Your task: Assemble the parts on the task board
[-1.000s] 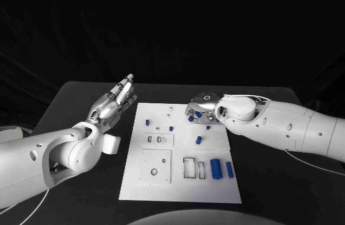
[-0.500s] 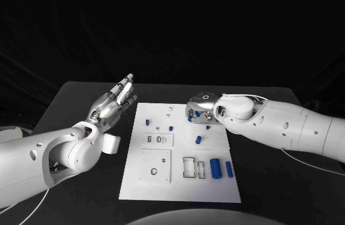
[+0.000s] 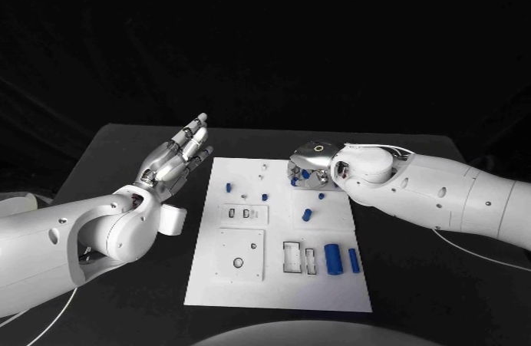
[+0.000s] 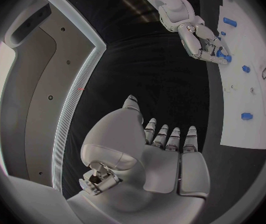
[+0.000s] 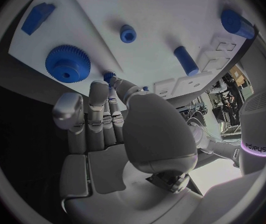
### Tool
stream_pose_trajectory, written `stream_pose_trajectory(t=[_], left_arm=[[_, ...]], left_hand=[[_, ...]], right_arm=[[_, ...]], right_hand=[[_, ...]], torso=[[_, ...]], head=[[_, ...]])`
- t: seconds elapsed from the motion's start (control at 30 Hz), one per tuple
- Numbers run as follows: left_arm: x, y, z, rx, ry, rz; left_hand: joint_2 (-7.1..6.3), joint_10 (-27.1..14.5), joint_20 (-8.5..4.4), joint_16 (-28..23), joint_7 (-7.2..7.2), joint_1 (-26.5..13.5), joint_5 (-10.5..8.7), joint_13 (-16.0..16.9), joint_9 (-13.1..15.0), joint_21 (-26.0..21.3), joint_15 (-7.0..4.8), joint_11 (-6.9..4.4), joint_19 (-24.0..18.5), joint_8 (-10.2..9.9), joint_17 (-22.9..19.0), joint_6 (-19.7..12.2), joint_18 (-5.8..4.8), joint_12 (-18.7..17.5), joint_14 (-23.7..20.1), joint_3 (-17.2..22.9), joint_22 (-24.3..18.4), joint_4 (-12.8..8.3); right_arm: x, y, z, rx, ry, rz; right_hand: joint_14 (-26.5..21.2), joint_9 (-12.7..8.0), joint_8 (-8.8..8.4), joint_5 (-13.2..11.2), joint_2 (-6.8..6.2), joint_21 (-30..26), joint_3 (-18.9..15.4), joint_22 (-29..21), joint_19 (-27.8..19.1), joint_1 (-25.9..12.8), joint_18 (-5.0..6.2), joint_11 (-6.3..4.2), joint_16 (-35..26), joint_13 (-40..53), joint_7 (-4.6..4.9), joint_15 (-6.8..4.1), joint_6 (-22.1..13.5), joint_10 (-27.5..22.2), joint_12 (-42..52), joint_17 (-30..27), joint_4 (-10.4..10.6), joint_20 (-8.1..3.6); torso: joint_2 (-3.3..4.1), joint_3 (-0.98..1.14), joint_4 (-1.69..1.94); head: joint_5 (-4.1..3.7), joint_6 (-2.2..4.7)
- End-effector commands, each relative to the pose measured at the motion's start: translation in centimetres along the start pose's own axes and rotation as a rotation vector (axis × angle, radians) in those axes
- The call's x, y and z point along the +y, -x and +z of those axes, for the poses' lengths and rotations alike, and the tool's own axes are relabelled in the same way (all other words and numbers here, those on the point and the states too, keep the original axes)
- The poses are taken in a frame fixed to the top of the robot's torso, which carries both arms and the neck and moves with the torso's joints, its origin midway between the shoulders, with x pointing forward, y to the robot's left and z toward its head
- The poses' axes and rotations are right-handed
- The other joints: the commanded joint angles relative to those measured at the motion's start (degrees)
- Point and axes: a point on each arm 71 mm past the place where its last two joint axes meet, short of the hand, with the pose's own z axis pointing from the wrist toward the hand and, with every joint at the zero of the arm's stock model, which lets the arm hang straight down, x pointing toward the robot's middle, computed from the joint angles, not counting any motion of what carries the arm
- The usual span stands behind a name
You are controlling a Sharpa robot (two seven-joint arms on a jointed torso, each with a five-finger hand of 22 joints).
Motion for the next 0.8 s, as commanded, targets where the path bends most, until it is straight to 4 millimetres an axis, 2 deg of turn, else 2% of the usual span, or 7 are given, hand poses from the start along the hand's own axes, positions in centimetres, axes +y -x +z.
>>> stream_pose_trajectory(t=[0.03,0.37,0.5,0.57,0.8], left_arm=[[-0.1,-0.1,0.0,0.022,-0.006,-0.003],[-0.1,0.0,-0.2,0.015,-0.005,0.001],[-0.2,0.0,-0.2,0.014,-0.005,0.001],[-0.2,0.0,-0.3,0.012,-0.005,0.002],[-0.2,0.1,-0.2,0.007,-0.009,0.005]], left_hand=[[-0.17,0.0,0.62,-0.2,0.6,0.9,0.67,0.1,0.0,-0.4,0.41,0.42,0.0,0.2,-0.1,0.2,0.95,0.3,0.1,0.4,-0.1,0.1],[-0.24,0.0,0.79,-0.2,0.98,1.9,1.96,0.1,0.1,-0.4,0.46,0.67,0.0,0.2,-0.1,0.4,0.96,0.6,0.1,0.7,-0.1,0.1],[-0.26,0.0,0.81,-0.2,1.03,2.0,2.08,0.1,0.1,-0.4,0.47,0.72,0.0,0.2,-0.1,0.4,0.96,0.6,0.1,0.7,-0.1,0.1],[-0.28,0.0,0.83,-0.2,1.06,2.1,2.19,0.1,0.1,-0.4,0.48,0.76,0.0,0.2,-0.1,0.5,0.96,0.7,0.1,0.7,-0.1,0.1],[-0.29,0.0,0.89,-0.2,1.51,2.4,2.36,0.1,0.1,-0.4,0.58,0.77,0.0,0.3,-0.1,0.8,0.98,0.7,0.1,0.7,-0.1,0.2]], right_arm=[[0.2,0.8,0.1,-0.037,0.011,0.021],[0.3,4.2,0.4,-0.096,0.021,0.026],[0.6,4.8,1.1,-0.1,0.025,0.028],[0.7,5.0,1.6,-0.101,0.028,0.028],[1.2,5.4,3.5,-0.11,0.033,0.028]], right_hand=[[0.6,0.6,0.27,1.3,0.58,0.6,0.6,0.8,0.4,0.0,-0.65,-0.24,0.5,-0.3,0.13,0.13,0.5,1.2,-0.7,0.4,-0.2,0.01],[1.1,1.1,0.21,3.1,0.25,1.9,0.8,2.7,1.1,-0.7,-0.95,-0.06,1.3,-0.7,0.3,0.31,0.7,2.1,-1.4,1.5,0.1,0.16],[1.1,1.2,0.06,4.0,-0.04,2.2,0.9,3.2,1.2,-1.2,-1.01,0.02,1.4,-1.0,0.32,0.32,0.7,2.2,-1.9,1.5,0.3,0.21],[1.1,1.3,0.0,4.3,-0.22,2.4,0.9,3.5,1.3,-1.3,-1.04,0.01,1.5,-1.1,0.31,0.3,0.6,2.2,-2.0,1.7,0.3,0.21],[1.2,1.4,-0.18,4.7,-0.63,2.9,1.0,4.3,1.5,-1.3,-1.17,-0.06,1.7,-1.3,0.27,0.28,0.5,2.2,-2.4,2.0,0.1,0.21]], torso=[[-0.04,-0.03,0.05],[-0.04,-0.12,0.2],[0.01,-0.06,0.22],[0.07,-0.11,0.27],[0.25,-0.22,0.49]], head=[[0.32,-0.21],[0.72,-0.4],[0.86,-0.63],[1.04,-0.72],[0.75,-0.45]])
